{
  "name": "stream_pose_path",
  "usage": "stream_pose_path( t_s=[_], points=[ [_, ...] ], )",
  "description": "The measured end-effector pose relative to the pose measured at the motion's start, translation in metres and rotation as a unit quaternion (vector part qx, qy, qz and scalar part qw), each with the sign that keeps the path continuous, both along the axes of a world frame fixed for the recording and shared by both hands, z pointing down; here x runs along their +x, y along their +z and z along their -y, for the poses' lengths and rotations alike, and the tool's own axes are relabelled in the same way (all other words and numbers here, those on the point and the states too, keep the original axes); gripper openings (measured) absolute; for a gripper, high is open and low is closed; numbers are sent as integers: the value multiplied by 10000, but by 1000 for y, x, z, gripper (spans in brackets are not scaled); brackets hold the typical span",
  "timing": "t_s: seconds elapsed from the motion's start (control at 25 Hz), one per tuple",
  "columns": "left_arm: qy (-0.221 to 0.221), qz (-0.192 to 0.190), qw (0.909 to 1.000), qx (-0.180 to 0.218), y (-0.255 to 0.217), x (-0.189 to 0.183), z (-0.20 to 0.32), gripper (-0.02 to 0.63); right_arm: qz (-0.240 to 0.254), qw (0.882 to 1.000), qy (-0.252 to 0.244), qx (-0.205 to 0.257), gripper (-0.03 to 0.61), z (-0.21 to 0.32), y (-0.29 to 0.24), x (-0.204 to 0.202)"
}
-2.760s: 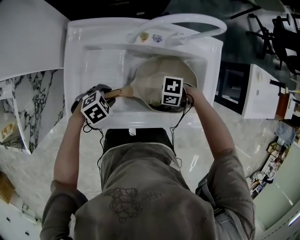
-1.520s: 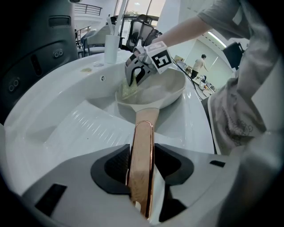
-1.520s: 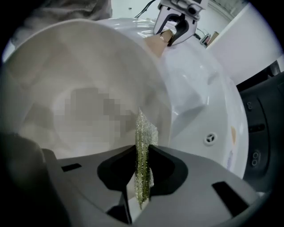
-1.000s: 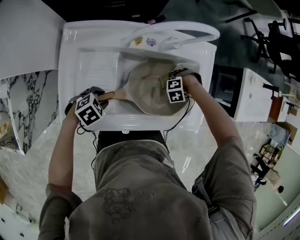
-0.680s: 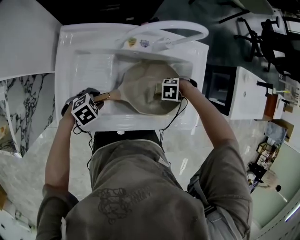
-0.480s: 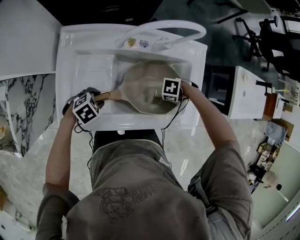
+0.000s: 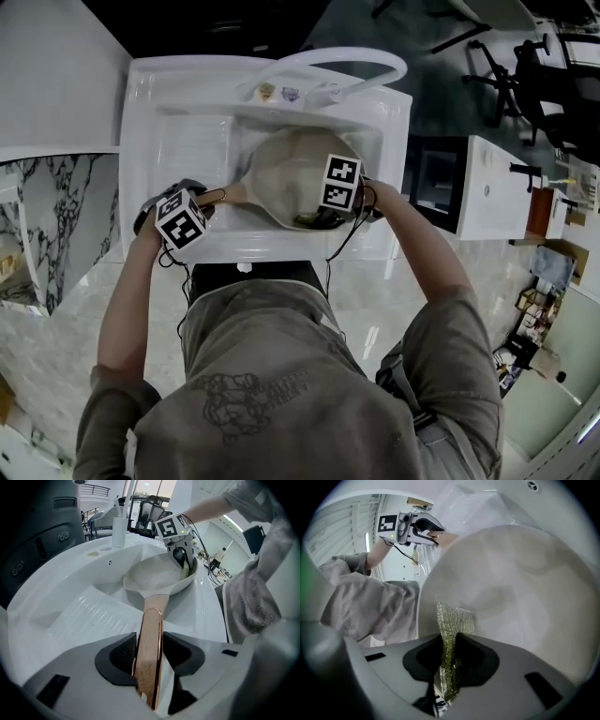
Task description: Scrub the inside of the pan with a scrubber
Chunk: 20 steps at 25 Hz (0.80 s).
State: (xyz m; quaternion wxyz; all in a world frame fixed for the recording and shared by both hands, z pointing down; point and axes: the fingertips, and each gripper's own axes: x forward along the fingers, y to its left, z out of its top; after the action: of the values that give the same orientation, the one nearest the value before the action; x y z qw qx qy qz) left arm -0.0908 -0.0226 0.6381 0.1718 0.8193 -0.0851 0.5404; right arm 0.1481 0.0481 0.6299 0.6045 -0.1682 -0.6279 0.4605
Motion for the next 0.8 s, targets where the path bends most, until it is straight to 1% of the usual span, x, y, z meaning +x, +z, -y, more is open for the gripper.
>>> stream_pose_path(
  t_s=[0.12, 0.24, 0.32, 0.4, 0.48, 0.6, 0.72, 0.8],
  points=[
    [-25, 2, 10000, 29, 0, 0, -1, 176, 327, 9984, 442, -115, 80, 1, -7, -25],
    [-103, 20, 9999, 9, 0, -1, -1, 176, 690, 9925, 996, -165, 80, 9, -14, -51],
    [-220, 10, 9998, 19, -1, -1, 0, 176, 979, 9847, 1439, -27, 80, 21, -19, -68],
    [-376, -70, 9992, 79, -6, -1, 2, 176, 1281, 9712, 1997, 196, 80, 38, -26, -81],
    [-592, -332, 9976, 169, -19, 3, 7, 176, 1622, 9498, 2644, 399, 80, 54, -40, -94],
    [-1015, -898, 9903, 299, -51, 10, 20, 176, 2169, 9080, 3497, 788, 80, 77, -72, -108],
    [-1263, -1358, 9813, 521, -85, 17, 35, 176, 2551, 8680, 3998, 1474, 79, 94, -103, -116],
    [-1296, -1573, 9763, 723, -108, 20, 46, 175, 2727, 8367, 4291, 2034, 80, 107, -125, -118]
  ],
)
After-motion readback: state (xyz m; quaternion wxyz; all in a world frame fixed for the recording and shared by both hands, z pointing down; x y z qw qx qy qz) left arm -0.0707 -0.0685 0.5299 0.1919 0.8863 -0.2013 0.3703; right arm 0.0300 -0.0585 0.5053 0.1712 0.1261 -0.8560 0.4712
